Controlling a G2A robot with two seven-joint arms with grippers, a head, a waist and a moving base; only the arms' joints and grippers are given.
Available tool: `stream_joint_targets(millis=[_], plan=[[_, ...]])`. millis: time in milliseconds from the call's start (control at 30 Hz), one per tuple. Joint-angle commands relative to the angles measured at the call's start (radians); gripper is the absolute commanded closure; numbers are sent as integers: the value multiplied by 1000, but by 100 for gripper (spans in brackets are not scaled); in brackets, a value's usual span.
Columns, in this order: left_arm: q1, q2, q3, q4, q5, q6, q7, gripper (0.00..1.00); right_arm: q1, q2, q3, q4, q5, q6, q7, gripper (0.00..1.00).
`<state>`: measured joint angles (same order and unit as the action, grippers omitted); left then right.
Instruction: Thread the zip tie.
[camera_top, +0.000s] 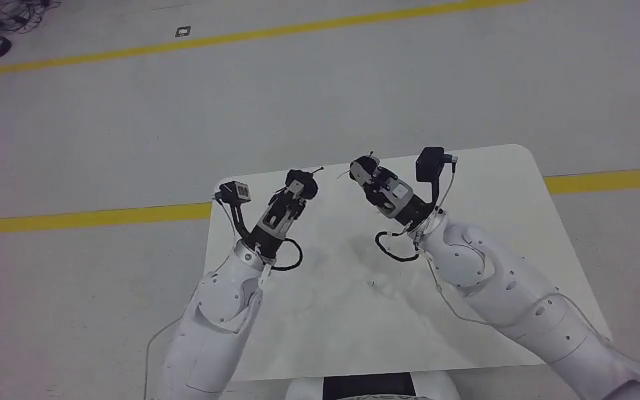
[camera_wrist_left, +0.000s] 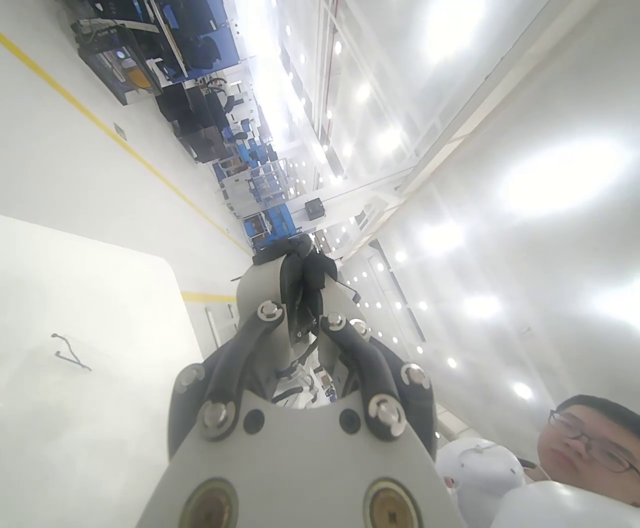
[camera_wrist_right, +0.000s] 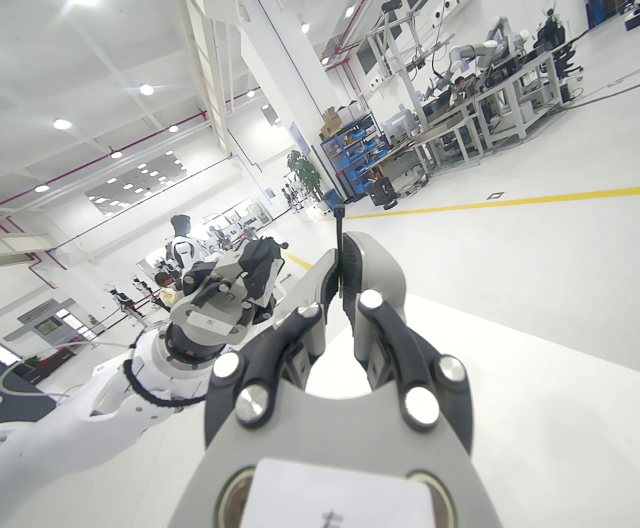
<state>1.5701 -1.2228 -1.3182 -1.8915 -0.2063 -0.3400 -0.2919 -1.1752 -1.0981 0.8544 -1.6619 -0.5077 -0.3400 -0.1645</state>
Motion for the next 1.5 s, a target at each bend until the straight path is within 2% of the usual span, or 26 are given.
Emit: stream_joint_targets(millis=[0,300,600,667,867,1067,1233,1467], plan=[[-1,-11,-12,-6,5,0,-20,100,0,0,0,0,0,0,0,100],[-1,-59,-60,-3,42,0,-121,100,0,0,0,0,0,0,0,100],[-1,-59,-60,-3,42,0,-121,100,0,0,0,0,0,0,0,100],[-2,-60,-58,-6,33,0,-102,100,0,0,0,0,0,0,0,100],[-4,-60,-62,-42,110,0,-75,100,0,0,0,0,0,0,0,100],[-13,-58,-49,-60,213,0,-71,100,0,0,0,0,0,0,0,100],[-20,-51,-39,-62,276,0,-53,100,0,0,0,0,0,0,0,100],[-30,-35,-10,-60,334,0,13,100,0,0,0,0,0,0,0,100]])
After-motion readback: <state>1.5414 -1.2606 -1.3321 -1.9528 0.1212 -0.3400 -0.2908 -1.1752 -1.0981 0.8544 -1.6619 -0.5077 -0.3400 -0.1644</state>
